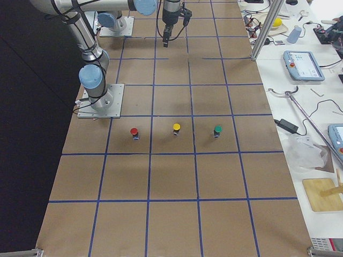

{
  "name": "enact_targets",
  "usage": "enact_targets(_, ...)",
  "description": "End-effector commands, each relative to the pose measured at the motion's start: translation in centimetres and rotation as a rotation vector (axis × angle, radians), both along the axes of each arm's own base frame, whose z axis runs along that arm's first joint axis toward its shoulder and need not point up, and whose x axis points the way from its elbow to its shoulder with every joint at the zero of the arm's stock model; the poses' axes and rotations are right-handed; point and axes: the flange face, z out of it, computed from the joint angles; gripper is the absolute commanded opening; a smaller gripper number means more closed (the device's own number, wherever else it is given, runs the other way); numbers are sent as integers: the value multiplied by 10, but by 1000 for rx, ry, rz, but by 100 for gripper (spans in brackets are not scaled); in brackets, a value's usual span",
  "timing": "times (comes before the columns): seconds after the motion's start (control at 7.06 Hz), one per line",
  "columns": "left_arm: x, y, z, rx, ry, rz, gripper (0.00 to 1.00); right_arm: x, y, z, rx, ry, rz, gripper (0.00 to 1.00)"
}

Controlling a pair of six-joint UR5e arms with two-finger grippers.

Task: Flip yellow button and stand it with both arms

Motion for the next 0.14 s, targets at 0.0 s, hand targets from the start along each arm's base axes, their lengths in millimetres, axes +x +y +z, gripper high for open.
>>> enact_targets(0.0, 0, 0, -1, 2, 4, 0, 100, 0, 0, 0, -2, 1, -11, 100)
